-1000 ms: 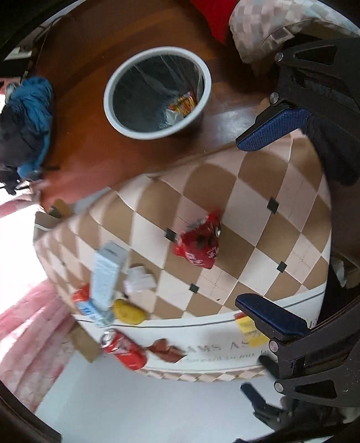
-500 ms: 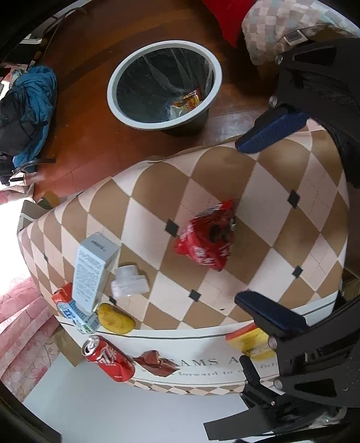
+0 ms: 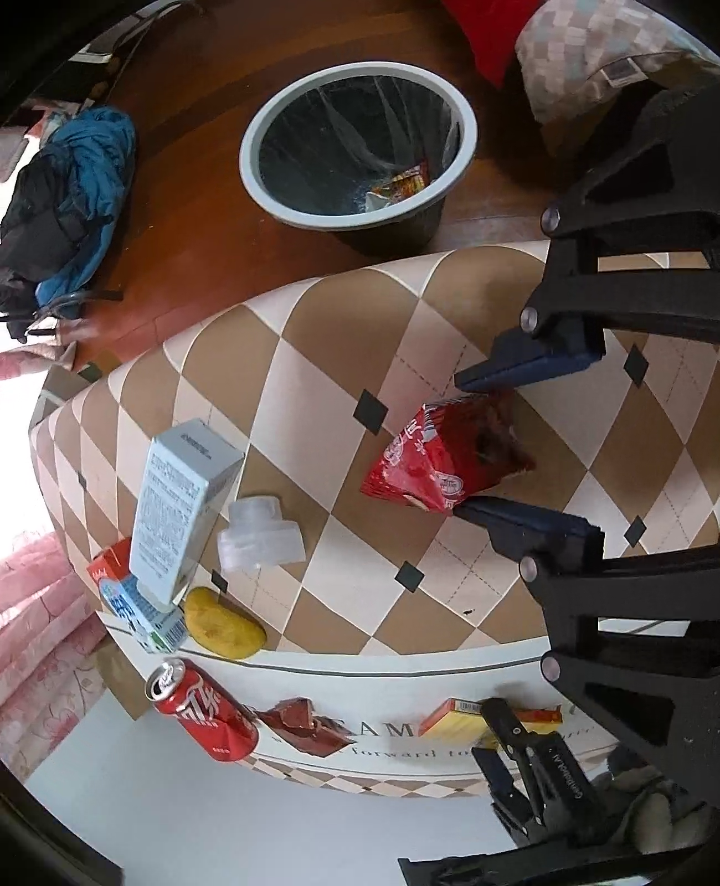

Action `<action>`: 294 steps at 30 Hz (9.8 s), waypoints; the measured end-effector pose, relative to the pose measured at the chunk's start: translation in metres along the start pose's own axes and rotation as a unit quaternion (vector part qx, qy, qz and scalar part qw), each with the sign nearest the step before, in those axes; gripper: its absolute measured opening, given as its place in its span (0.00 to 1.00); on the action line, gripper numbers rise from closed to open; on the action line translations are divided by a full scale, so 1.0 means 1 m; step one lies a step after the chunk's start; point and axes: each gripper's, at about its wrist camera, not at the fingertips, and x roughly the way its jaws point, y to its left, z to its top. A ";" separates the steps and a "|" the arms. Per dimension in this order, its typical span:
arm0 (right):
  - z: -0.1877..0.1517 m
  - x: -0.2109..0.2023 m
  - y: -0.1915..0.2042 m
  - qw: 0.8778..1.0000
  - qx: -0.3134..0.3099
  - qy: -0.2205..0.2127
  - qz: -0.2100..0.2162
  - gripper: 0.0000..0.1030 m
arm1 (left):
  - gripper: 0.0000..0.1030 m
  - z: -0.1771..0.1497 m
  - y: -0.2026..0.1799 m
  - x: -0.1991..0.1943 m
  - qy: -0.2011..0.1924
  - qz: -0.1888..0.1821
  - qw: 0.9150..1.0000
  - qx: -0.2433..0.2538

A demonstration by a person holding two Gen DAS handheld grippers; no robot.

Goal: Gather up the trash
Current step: 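Grasp the yellow card box with the left gripper while the right grasps the red wrapper, then carry both items over the bin and open both grippers to drop them, then move both tools back toward the table, then grasp the brown wrapper with the left gripper while the right grasps the white box, then carry both items over the bin and open both grippers to drop them, then move both tools back toward the table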

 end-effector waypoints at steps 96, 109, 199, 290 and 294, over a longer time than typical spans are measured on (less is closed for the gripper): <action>0.016 -0.045 -0.365 0.971 0.196 -0.064 -0.118 1.00 | 0.97 0.094 -0.382 -0.060 -0.046 -0.104 0.979 0.168; -0.007 -0.139 -0.298 0.968 0.172 -0.111 -0.147 1.00 | 0.97 0.067 -0.329 -0.151 -0.121 -0.104 0.975 0.157; -0.002 0.031 0.100 0.980 -0.170 0.009 -0.105 0.46 | 0.29 -0.004 0.034 -0.032 -0.045 0.000 0.993 -0.106; -0.007 -0.131 -0.319 0.973 0.180 -0.082 -0.122 1.00 | 1.00 0.071 -0.354 -0.146 -0.101 -0.079 0.980 0.154; -0.014 -0.171 -0.292 0.970 0.183 -0.121 -0.102 1.00 | 1.00 0.063 -0.317 -0.188 -0.145 -0.083 0.978 0.124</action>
